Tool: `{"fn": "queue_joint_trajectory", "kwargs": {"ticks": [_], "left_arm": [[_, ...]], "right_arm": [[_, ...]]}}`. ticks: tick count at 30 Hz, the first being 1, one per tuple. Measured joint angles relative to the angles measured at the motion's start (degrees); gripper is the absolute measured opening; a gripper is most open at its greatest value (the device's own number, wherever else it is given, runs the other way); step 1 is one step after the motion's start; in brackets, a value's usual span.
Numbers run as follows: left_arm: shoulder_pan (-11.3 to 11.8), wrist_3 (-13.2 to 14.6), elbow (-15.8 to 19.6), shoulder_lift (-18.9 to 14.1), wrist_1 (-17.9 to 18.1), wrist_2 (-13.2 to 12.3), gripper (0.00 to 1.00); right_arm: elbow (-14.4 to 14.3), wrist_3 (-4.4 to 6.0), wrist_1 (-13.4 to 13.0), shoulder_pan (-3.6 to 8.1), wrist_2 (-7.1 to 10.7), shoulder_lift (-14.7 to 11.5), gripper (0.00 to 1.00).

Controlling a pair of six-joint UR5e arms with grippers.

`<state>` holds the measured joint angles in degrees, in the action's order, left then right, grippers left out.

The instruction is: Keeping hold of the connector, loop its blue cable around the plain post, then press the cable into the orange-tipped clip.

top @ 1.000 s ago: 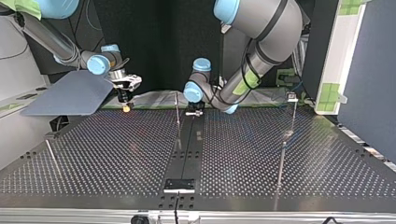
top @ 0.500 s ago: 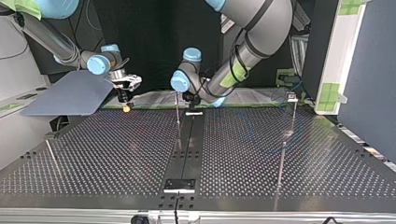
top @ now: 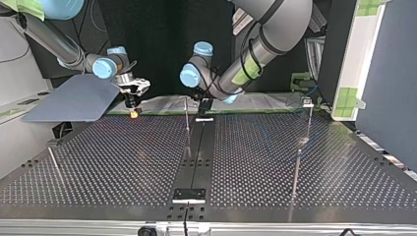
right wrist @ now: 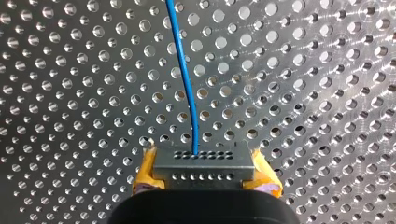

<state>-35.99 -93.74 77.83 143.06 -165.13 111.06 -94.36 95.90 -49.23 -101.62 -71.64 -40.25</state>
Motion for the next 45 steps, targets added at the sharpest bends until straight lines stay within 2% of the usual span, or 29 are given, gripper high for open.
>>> {"fn": "queue_joint_trajectory", "kwargs": {"ticks": [8, 21, 39, 45], "left_arm": [[-1.9, 0.0, 3.5, -0.1, 3.0, 0.0, 1.00], [-2.6, -1.6, 3.9, -0.1, 6.9, -1.3, 1.00], [-2.7, -1.9, 3.9, -0.1, 8.0, -1.0, 1.00], [-2.7, -2.0, 3.9, -0.1, 8.0, -0.2, 1.00]], "right_arm": [[0.0, 0.00, 0.0, 0.00, 0.00, 0.0, 0.00], [0.0, 0.09, 0.0, 0.03, 0.00, 0.0, 0.00], [0.0, 0.17, -0.2, 0.20, 0.01, 0.0, 0.00], [0.0, 0.14, -0.1, 0.23, 0.00, 0.0, 0.00]]}}
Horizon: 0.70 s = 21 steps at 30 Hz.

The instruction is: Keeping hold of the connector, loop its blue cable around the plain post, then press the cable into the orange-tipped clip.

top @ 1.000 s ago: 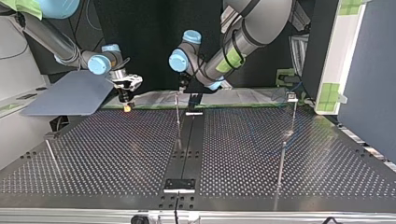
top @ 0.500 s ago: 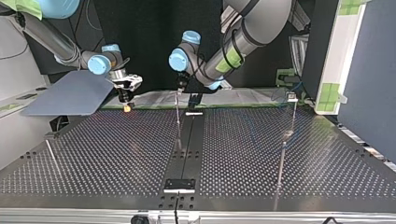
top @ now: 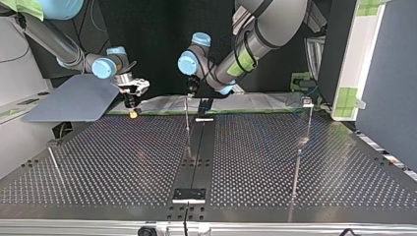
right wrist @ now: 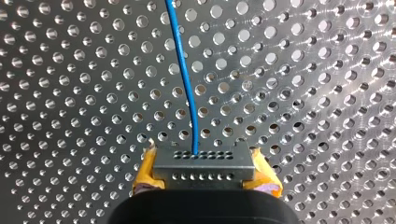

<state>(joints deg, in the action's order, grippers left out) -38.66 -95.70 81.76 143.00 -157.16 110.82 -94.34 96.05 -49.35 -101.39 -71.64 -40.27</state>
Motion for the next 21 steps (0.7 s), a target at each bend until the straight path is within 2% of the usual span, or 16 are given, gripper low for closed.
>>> {"fn": "queue_joint_trajectory", "kwargs": {"ticks": [13, 21], "left_arm": [[-0.2, 0.4, 0.0, -0.3, -0.2, 1.1, 1.00], [-1.9, 0.7, 1.7, -3.4, 0.2, 2.5, 1.00]], "right_arm": [[0.0, 0.09, -0.1, 0.09, 0.00, 0.0, 0.00], [0.0, -0.03, 0.0, 0.15, 0.00, 0.0, 0.00]]}}
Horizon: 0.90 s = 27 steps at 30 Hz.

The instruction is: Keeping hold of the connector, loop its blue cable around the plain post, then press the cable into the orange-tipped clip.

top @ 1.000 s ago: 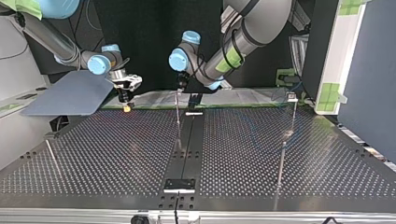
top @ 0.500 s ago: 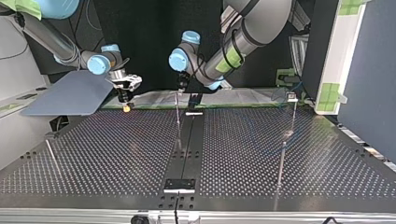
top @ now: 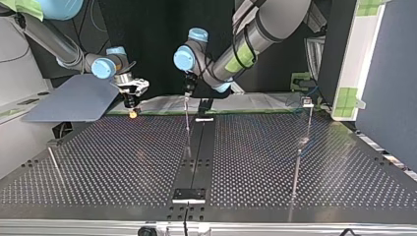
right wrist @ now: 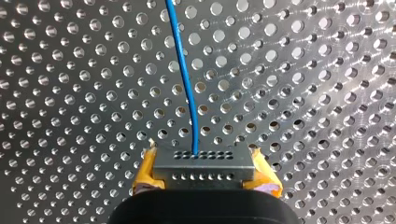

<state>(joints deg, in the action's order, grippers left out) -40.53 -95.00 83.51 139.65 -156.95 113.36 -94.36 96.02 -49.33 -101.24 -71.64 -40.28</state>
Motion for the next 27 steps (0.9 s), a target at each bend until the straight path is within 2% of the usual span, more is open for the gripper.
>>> {"fn": "queue_joint_trajectory", "kwargs": {"ticks": [10, 19, 27], "left_arm": [[-0.8, -0.6, 5.3, -5.3, 0.9, 0.2, 1.00], [-0.1, -3.5, 9.9, -10.0, 1.7, 0.0, 1.00], [0.1, -7.6, 14.3, -14.4, 5.6, -2.6, 1.00]], "right_arm": [[0.0, -0.01, 0.0, 0.10, -0.07, 0.0, 0.00], [0.0, 0.02, 0.0, 0.07, -0.07, 0.0, 0.00], [0.0, -0.08, 0.2, 0.18, -0.62, 0.0, 0.00]]}}
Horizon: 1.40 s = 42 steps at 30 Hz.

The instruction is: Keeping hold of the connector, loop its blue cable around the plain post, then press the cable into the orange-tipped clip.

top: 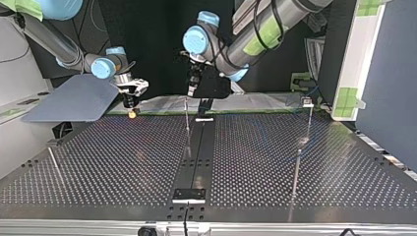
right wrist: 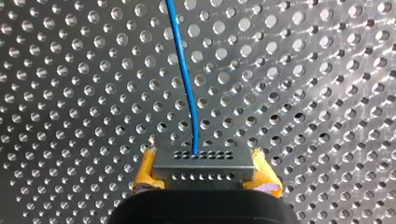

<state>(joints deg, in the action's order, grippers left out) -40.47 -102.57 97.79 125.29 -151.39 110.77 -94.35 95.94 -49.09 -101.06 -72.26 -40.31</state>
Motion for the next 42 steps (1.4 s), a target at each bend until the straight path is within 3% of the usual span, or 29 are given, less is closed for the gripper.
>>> {"fn": "queue_joint_trajectory", "kwargs": {"ticks": [5, 11, 36, 42], "left_arm": [[0.1, -2.2, 3.1, -3.1, 3.1, 0.7, 1.00], [-0.1, -2.6, 6.5, -6.6, 5.8, 1.4, 1.00], [-1.0, -2.4, 21.1, -21.1, 6.2, 1.6, 1.00], [-0.9, -2.8, 24.5, -24.5, 8.2, 1.6, 1.00]], "right_arm": [[0.0, -0.16, 0.2, 0.11, -0.58, -0.1, 0.00], [0.0, -0.64, 0.4, 0.59, -1.42, -0.7, 0.00], [0.0, -0.70, 1.1, 2.01, -1.03, -3.7, 0.00], [0.0, -0.67, 1.2, 2.19, -0.78, -4.5, 0.00]]}}
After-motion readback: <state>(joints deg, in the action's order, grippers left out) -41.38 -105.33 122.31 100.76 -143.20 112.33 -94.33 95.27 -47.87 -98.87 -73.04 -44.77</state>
